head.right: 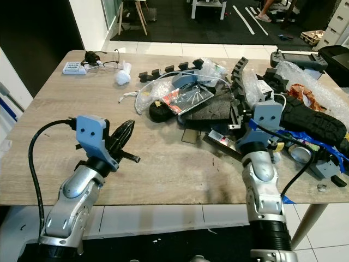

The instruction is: Picking trash to rubbish bin

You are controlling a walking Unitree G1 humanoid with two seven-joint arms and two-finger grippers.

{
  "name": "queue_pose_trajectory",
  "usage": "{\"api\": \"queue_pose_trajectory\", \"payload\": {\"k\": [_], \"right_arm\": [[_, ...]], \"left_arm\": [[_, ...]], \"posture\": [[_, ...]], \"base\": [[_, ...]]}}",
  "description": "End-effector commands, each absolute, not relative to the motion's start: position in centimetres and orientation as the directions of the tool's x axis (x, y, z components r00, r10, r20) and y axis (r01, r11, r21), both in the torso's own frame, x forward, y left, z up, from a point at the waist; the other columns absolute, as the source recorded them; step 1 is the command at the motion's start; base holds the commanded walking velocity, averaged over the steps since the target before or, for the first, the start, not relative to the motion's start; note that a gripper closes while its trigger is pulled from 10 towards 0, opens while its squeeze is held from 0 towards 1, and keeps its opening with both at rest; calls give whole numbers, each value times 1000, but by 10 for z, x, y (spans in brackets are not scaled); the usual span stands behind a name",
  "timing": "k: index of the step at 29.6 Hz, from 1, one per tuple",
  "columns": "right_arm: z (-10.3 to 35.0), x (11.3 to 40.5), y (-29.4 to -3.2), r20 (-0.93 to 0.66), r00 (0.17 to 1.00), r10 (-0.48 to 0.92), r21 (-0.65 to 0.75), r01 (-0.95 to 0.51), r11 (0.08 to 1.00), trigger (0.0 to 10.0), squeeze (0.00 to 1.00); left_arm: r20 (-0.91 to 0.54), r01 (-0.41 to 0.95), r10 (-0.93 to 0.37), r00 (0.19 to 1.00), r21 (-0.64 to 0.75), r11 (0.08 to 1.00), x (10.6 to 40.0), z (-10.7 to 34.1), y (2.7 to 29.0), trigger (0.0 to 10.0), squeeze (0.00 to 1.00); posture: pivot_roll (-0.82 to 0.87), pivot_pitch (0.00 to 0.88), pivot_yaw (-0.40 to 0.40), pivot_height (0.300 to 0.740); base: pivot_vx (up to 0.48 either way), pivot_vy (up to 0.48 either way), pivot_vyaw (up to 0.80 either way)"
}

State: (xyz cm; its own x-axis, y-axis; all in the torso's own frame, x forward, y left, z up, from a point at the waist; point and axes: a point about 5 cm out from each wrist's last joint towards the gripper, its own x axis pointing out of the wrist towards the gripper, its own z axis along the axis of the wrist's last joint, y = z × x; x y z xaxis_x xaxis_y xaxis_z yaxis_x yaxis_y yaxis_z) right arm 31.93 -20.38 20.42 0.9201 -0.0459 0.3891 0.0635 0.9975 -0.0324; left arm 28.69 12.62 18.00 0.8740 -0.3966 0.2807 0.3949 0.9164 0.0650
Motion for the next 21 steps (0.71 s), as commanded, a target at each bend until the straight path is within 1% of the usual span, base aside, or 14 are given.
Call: {"api": "queue_pose_trajectory", "payload": {"k": [1, 4, 5, 6, 7, 10, 21], "right_arm": [[202, 319, -214, 370, 925, -92, -8, 102, 995, 10000, 1000], [202, 322, -218, 359, 928, -99, 8, 103, 995, 10000, 1000], [203, 322, -219, 356, 929, -100, 5, 105, 994, 10000, 698], [203, 322, -219, 356, 929, -100, 5, 105, 994, 10000, 698], [204, 323, -220, 354, 930, -101, 2, 107, 994, 10000, 0], [205, 323, -221, 352, 931, -99, -3, 107, 994, 10000, 0], [205, 324, -216, 344, 936, -75, -4, 81, 997, 10000, 0]], "left_arm": [[261, 410, -416, 871, 79, 909, 285, 178, 126, 10000, 0], [263, 400, -406, 875, 79, 913, 287, 178, 126, 10000, 0], [264, 394, -400, 877, 80, 916, 287, 178, 127, 10000, 0], [264, 394, -400, 877, 80, 916, 287, 178, 127, 10000, 0], [266, 388, -395, 879, 80, 918, 288, 179, 128, 10000, 0], [267, 383, -390, 881, 80, 920, 288, 179, 128, 10000, 0], [269, 376, -383, 884, 79, 923, 287, 180, 127, 10000, 0]], "posture": [[2, 138, -29, 740], [1, 140, -30, 740], [0, 140, -31, 740], [0, 140, -31, 740], [-1, 141, -32, 740], [-2, 144, -35, 740], [-3, 148, -34, 740]], "base": [[0, 0, 0], [0, 0, 0], [0, 0, 0], [0, 0, 0], [0, 0, 0], [0, 0, 0], [0, -364, 0]]}}
